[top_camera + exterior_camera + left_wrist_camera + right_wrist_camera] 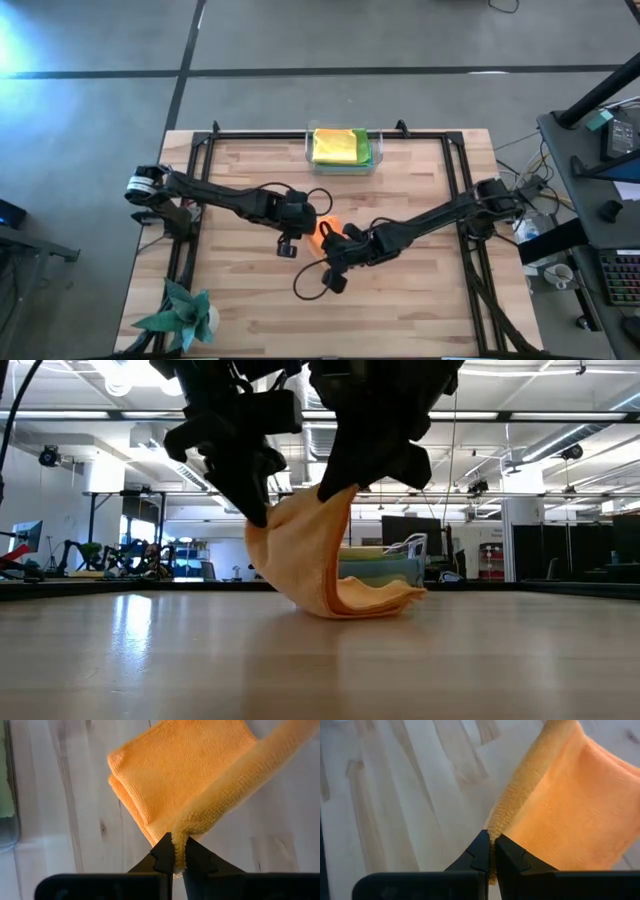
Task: Fold microfiber towels
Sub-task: Stack the orange microfiber cloth on top of the yellow microfiber cloth in the transparent bin
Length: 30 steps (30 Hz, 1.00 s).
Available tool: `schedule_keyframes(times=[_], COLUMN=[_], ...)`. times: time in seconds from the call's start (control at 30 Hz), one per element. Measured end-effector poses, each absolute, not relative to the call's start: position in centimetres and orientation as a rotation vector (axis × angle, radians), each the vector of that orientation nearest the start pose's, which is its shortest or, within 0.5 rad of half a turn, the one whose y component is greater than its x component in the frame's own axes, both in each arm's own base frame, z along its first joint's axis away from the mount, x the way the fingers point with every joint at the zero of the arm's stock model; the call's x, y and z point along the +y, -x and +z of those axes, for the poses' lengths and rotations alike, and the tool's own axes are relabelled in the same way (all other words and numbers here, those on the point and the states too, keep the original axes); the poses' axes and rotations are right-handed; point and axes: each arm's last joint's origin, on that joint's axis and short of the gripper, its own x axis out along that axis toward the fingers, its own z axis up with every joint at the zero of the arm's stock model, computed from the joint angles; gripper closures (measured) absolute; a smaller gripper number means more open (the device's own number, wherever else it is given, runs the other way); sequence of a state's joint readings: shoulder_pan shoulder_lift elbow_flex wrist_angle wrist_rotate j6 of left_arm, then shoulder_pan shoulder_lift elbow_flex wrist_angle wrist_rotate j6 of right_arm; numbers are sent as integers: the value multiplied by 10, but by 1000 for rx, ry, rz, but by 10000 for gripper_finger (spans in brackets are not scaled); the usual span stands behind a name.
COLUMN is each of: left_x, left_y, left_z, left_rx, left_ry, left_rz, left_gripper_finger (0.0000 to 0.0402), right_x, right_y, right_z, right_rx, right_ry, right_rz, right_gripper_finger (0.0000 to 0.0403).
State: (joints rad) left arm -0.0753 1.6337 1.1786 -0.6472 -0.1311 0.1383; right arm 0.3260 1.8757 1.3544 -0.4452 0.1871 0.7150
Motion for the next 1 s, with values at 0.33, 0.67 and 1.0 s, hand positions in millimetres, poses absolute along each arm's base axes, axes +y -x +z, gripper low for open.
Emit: schedule_keyframes(times=[0.33,0.67,1.0], left_x=[-20,-17,-17], left_y=[-325,-321,-309], left_z=[227,227,237], left_rx=[1105,1159,1281], left_ry=[-247,-295,-182], left_rz=[-17,27,92], left_gripper_finger=[370,277,250], right_x=[117,107,100], right_y=[-390,-398,-393], right_z=[212,229,244], right_rx=[886,857,931], right_ry=[-496,-487,-346], right_rz=[-230,-232,-217], right_gripper_finger=[378,277,239])
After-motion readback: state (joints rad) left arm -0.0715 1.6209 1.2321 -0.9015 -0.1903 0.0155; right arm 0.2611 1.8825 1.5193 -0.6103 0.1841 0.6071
